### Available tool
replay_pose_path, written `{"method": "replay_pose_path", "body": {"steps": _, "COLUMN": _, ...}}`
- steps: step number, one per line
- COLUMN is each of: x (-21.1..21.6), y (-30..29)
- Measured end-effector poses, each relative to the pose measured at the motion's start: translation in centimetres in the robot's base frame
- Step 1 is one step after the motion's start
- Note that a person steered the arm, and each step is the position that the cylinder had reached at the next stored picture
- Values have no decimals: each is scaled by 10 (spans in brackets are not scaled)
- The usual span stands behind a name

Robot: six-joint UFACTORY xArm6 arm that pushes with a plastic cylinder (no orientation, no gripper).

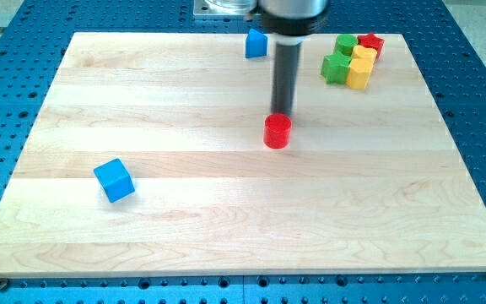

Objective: Push the red circle below the green star

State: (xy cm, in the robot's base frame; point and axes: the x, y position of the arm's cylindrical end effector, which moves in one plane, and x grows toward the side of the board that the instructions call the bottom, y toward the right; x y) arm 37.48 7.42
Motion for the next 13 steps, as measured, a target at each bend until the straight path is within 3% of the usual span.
{"method": "replay_pose_path", "body": {"steps": 1, "x": 7, "y": -50}}
{"method": "replay_pose_path", "body": {"steps": 2, "x": 50, "y": -83}}
{"method": "replay_pose_path", "body": {"steps": 3, "x": 86, "y": -79}}
{"method": "replay_pose_path", "body": {"steps": 4, "x": 54, "y": -24}}
{"method": "replay_pose_path", "body": {"steps": 5, "x": -13, "y": 26}}
{"method": "replay_pose_path", "body": {"steps": 6, "x": 16, "y": 38}}
{"method": "replay_pose_path", "body": {"steps": 7, "x": 63, "y": 11}}
{"method": "replay_pose_path", "body": {"steps": 8, "x": 57, "y": 80}}
{"method": "replay_pose_path", "body": {"steps": 9, "x": 1, "y": 98}}
{"method": "replay_pose_path", "body": {"steps": 11, "x": 28, "y": 94}}
{"method": "replay_pose_path", "body": {"steps": 12, "x": 8, "y": 74}}
{"method": "replay_pose_path", "body": {"steps": 13, "x": 3, "y": 93}}
